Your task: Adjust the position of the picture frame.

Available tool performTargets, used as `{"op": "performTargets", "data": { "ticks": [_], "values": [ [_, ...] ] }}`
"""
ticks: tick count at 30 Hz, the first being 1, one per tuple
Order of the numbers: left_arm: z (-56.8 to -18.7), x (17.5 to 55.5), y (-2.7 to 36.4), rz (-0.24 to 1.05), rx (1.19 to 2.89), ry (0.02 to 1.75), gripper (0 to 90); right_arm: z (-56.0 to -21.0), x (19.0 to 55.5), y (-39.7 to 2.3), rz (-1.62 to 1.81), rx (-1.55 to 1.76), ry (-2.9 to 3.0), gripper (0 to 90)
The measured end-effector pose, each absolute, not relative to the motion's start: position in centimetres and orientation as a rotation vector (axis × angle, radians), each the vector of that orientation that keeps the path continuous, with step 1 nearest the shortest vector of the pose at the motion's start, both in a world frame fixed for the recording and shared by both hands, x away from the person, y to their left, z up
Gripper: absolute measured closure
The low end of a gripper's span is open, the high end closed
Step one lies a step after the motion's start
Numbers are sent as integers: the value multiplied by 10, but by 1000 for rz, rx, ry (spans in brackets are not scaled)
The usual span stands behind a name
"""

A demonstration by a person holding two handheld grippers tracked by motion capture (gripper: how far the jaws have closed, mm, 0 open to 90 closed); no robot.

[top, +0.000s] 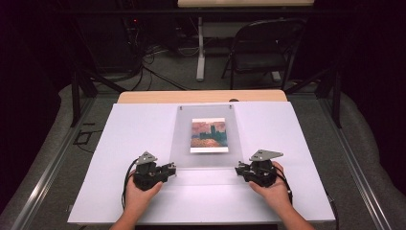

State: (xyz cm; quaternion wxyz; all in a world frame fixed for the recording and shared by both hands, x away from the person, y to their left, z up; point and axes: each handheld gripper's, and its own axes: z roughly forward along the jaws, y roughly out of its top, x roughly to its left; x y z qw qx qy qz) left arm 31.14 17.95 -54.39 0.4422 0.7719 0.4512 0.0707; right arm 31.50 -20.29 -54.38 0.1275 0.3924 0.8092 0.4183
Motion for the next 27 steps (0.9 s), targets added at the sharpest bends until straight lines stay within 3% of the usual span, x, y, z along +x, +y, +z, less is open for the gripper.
{"op": "performTargets", "data": {
  "ticks": [5,10,27],
  "values": [
    [-536,301,187,188,1929,1114,550,-544,309,-208,1213,1159,2348,587],
    [-532,292,194,206,1940,1106,514,-542,294,-224,1207,1171,2315,520],
    [-512,297,209,274,1890,1139,451,-522,282,-246,1216,1229,2193,485]
  ]
}}
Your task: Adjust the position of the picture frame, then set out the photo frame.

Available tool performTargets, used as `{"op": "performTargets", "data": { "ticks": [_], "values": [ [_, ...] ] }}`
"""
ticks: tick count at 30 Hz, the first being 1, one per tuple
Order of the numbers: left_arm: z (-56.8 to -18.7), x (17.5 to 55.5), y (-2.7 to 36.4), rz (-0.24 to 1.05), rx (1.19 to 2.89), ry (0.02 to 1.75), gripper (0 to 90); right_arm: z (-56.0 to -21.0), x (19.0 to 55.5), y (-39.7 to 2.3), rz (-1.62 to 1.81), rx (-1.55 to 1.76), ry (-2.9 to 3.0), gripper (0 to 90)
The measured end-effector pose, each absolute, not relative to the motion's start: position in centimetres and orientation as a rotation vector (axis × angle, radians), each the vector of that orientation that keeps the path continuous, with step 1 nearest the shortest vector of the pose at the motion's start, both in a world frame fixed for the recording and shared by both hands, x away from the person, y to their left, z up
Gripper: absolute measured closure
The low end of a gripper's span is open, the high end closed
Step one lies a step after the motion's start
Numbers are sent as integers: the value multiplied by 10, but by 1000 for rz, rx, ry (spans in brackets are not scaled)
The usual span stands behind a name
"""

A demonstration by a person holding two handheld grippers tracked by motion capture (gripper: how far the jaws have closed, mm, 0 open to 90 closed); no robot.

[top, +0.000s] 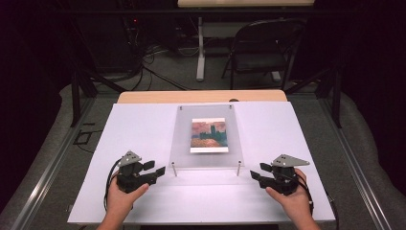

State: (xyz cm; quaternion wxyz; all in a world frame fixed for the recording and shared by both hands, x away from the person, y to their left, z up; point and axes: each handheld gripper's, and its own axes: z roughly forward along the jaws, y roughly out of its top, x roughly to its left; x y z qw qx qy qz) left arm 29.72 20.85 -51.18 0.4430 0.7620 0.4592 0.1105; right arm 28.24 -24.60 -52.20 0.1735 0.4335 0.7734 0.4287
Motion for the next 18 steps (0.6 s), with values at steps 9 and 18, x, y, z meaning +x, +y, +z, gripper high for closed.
{"op": "performTargets", "data": {
  "ticks": [9,18],
  "values": [
    [-499,317,207,283,1874,1162,434,-514,292,-254,1215,1271,2148,506],
    [-495,339,204,252,1884,1188,378,-507,306,-251,1207,1290,2151,497]
  ]
}}
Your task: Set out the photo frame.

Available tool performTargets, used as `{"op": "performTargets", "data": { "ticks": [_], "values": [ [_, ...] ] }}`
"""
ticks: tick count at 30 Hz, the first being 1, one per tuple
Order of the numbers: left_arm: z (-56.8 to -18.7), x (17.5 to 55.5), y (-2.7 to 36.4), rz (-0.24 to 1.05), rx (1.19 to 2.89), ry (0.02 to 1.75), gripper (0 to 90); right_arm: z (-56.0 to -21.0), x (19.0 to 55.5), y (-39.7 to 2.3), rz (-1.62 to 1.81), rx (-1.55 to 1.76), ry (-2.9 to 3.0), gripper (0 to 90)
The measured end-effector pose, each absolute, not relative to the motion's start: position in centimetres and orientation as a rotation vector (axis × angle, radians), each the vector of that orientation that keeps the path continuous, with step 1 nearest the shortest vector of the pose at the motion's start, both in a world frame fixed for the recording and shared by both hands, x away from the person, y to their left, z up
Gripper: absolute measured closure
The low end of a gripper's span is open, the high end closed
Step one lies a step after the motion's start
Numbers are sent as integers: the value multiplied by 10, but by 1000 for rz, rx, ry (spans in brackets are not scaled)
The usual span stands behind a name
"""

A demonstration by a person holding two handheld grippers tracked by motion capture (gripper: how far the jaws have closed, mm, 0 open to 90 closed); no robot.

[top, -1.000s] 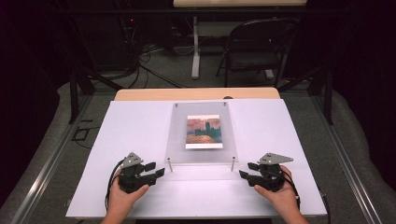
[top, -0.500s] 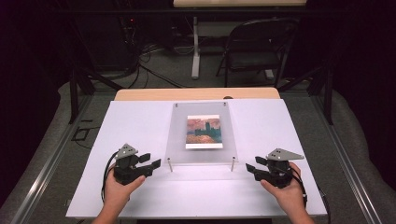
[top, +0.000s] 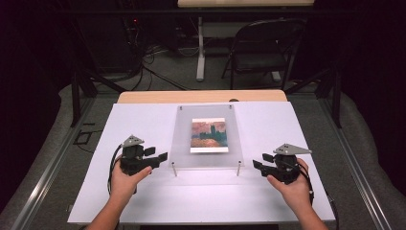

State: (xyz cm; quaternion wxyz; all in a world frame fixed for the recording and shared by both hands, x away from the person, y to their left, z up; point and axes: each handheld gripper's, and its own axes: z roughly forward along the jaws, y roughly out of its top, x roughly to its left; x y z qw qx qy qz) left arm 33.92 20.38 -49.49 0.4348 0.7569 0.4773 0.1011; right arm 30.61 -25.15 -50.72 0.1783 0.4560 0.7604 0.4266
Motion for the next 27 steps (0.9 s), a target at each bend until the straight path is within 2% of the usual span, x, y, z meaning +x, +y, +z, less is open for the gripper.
{"op": "performTargets", "data": {
  "ticks": [8,15,27],
  "values": [
    [-480,362,201,311,1906,1198,361,-499,331,-240,1163,1289,2160,468],
    [-469,387,195,248,1891,1219,406,-486,355,-234,1168,1312,2189,460],
    [-469,433,187,240,1904,1290,457,-481,393,-230,1123,1374,2218,491]
  ]
}}
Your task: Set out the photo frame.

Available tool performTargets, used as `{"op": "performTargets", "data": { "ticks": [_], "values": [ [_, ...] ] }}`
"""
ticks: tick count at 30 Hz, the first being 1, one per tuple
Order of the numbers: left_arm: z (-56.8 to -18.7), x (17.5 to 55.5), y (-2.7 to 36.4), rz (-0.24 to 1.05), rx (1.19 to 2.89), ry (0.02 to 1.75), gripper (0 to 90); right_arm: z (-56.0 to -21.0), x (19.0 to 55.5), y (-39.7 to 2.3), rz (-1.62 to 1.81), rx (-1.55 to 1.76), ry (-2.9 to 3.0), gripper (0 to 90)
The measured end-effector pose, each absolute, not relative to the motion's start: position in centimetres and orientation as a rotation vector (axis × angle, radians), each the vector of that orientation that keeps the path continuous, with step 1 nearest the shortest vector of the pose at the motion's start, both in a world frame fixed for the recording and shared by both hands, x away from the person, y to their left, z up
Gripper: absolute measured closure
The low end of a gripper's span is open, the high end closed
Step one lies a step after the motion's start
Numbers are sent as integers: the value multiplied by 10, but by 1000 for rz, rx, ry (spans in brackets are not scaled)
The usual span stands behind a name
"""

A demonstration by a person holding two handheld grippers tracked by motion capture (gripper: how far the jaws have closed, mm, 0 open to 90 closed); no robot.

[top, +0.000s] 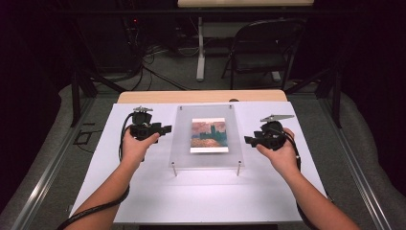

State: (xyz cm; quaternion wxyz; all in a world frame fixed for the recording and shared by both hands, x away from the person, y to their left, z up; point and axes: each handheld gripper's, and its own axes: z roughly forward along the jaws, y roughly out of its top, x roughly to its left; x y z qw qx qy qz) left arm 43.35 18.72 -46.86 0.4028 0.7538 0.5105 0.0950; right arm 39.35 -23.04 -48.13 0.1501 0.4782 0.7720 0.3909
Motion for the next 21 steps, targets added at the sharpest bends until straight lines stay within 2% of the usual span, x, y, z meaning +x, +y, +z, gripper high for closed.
{"op": "performTargets", "data": {
  "ticks": [9,21],
  "values": [
    [-464,469,184,183,1859,1357,465,-482,431,-228,1132,1452,2182,494],
    [-480,503,167,170,1873,1422,432,-493,474,-207,1170,1586,2175,488]
  ]
}}
